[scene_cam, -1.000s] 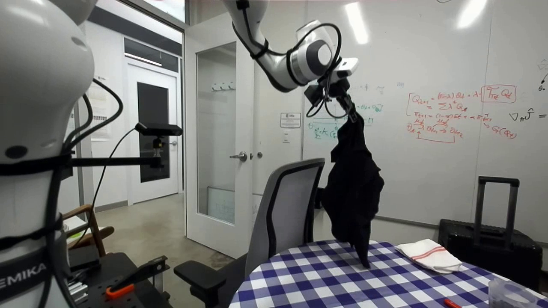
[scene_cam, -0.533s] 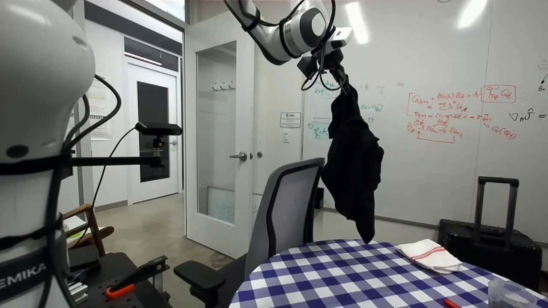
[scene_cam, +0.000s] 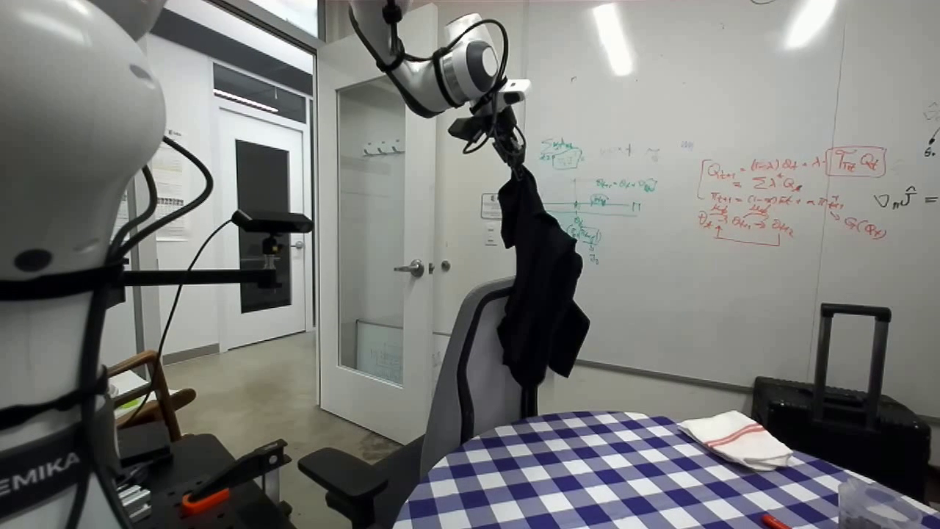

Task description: Put the black towel on the backrest of the chair

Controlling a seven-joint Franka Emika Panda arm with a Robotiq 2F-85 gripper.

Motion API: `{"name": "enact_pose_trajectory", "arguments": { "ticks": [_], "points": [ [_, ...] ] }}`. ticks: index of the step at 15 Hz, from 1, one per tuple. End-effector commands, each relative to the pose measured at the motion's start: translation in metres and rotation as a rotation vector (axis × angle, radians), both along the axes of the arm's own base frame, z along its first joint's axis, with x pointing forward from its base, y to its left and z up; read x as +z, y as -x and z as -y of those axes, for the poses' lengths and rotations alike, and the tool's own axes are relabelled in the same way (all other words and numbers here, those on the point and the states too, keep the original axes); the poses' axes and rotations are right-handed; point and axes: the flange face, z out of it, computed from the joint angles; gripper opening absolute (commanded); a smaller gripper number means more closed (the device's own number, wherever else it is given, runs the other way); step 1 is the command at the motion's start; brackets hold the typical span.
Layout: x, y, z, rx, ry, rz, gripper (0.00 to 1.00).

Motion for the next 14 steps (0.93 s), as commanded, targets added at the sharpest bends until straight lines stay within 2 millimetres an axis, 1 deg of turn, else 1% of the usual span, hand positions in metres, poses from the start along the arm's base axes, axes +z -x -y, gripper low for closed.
{"name": "enact_pose_trajectory", "arguments": {
  "ticks": [1, 2, 4, 7, 10, 11, 12, 14],
  "points": [
    [-0.009, -0.017, -0.05, 0.107, 0.09, -0.039, 0.04],
    [-0.02, -0.018, -0.064, 0.136, 0.112, -0.067, 0.04],
    [-0.051, -0.018, -0.093, 0.205, 0.152, -0.139, 0.04],
    [-0.106, -0.008, -0.141, 0.336, 0.214, -0.26, 0.04],
    [-0.157, 0.005, -0.18, 0.468, 0.275, -0.367, 0.03],
    [-0.171, 0.01, -0.19, 0.511, 0.3, -0.399, 0.12],
    [-0.183, 0.014, -0.198, 0.555, 0.332, -0.422, 0.31],
    [-0.198, 0.017, -0.204, 0.631, 0.386, -0.463, 0.44]
  ]
}}
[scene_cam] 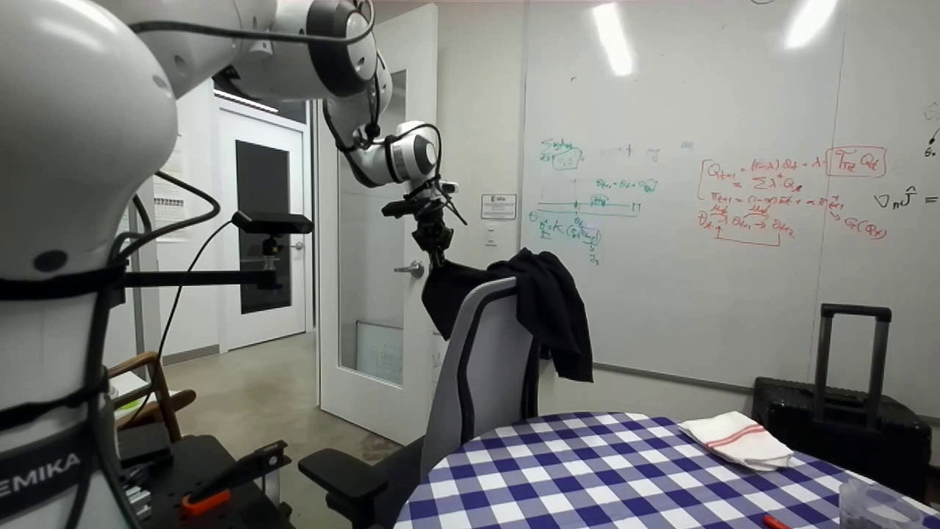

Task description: Put the black towel on the backrest of the chair

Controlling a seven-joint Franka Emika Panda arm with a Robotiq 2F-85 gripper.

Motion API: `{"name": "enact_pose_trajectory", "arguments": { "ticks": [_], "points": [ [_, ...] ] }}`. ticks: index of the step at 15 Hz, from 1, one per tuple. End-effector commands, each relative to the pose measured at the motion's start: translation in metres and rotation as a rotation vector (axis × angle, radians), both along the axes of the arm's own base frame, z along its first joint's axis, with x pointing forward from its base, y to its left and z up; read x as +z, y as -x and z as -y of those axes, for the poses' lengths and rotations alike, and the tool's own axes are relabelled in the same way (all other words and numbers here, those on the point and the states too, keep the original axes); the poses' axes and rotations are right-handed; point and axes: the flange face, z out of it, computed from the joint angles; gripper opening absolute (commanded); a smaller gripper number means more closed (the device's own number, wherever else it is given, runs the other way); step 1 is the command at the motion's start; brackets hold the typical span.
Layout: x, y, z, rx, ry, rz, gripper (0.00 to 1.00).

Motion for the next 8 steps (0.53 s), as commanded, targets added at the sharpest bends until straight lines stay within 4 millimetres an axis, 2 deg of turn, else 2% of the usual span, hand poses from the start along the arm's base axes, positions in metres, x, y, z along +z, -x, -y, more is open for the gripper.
{"name": "enact_pose_trajectory", "arguments": {
  "ticks": [1, 3, 5, 7, 8],
  "points": [
    [-0.011, -0.001, -0.015, 0.139, 0.078, -0.048, 0.51],
    [-0.011, -0.004, -0.014, 0.169, 0.099, -0.053, 0.66],
    [0.0, -0.012, -0.004, 0.167, 0.101, -0.025, 0.81],
    [0.018, -0.022, 0.017, 0.146, 0.102, 0.013, 0.95],
    [0.026, -0.028, 0.035, 0.138, 0.114, 0.019, 0.99]
  ]
}}
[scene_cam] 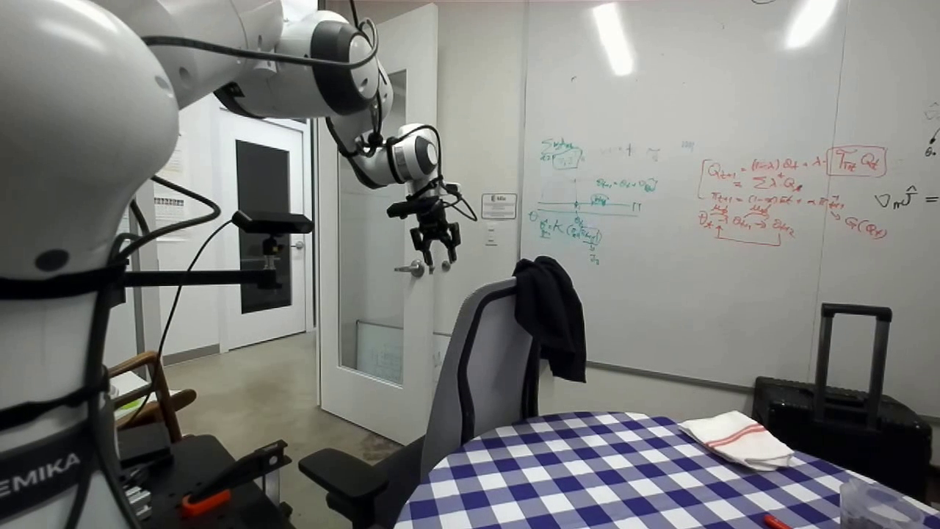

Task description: Put the black towel on the backrest of the chair

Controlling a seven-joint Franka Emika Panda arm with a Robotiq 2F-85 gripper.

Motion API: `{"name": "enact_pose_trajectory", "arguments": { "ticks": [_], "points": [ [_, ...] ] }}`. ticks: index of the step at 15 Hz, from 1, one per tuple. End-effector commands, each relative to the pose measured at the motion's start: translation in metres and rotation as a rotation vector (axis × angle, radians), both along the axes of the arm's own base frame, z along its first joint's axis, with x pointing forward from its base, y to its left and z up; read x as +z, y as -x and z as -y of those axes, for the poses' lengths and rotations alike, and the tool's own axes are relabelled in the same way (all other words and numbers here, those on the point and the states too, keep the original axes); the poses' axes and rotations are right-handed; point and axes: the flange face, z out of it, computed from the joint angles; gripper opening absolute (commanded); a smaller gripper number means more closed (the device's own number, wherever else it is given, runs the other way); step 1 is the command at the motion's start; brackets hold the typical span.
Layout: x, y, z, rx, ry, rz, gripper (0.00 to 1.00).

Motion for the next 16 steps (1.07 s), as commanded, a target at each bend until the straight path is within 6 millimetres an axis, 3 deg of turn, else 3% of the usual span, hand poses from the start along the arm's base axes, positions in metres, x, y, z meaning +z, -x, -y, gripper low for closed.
{"name": "enact_pose_trajectory", "arguments": {
  "ticks": [1, 4, 8, 14, 16],
  "points": [
    [0.031, -0.02, 0.05, -0.024, 0.045, 0.042, 1.0],
    [0.043, -0.031, 0.111, -0.107, 0.06, 0.045, 1.0],
    [0.043, -0.021, 0.187, -0.218, 0.073, 0.008, 1.0],
    [0.056, 0.015, 0.261, -0.397, 0.054, 0.011, 1.0],
    [0.049, 0.031, 0.287, -0.482, 0.092, 0.016, 1.0]
  ]
}}
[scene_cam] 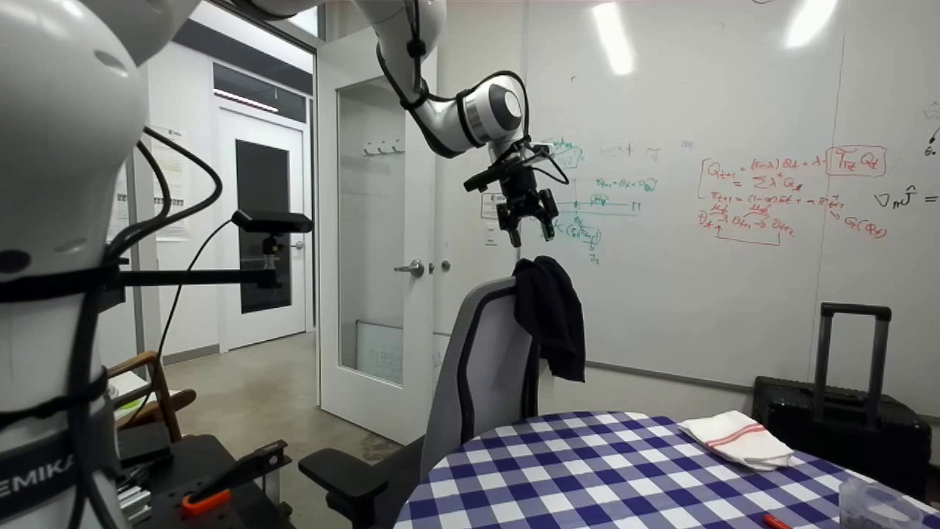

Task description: Put the black towel on the backrest of the chair

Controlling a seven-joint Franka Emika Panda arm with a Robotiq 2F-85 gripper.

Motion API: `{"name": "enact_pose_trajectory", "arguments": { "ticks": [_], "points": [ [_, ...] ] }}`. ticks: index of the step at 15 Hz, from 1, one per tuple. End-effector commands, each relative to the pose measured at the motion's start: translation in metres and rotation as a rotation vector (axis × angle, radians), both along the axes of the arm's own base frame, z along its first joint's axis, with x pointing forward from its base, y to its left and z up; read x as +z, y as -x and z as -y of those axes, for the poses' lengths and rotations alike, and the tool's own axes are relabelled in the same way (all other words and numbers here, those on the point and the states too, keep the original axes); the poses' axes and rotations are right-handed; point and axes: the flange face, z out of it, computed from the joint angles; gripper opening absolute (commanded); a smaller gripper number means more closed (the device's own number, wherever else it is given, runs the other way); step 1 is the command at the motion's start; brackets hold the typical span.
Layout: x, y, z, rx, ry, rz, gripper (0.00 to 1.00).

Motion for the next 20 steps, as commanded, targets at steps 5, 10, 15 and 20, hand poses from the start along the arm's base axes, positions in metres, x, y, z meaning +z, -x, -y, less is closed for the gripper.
{"name": "enact_pose_trajectory", "arguments": {
  "ticks": [5, 10, 15, 20],
  "points": [
    [-0.031, 0.091, 0.092, -0.2, 0.141, -0.045, 1.0],
    [-0.06, 0.153, 0.145, -0.165, 0.052, -0.051, 1.0],
    [-0.094, 0.234, 0.193, -0.112, -0.012, -0.043, 1.0],
    [-0.1, 0.23, 0.197, -0.134, -0.003, -0.063, 1.0]
  ]
}}
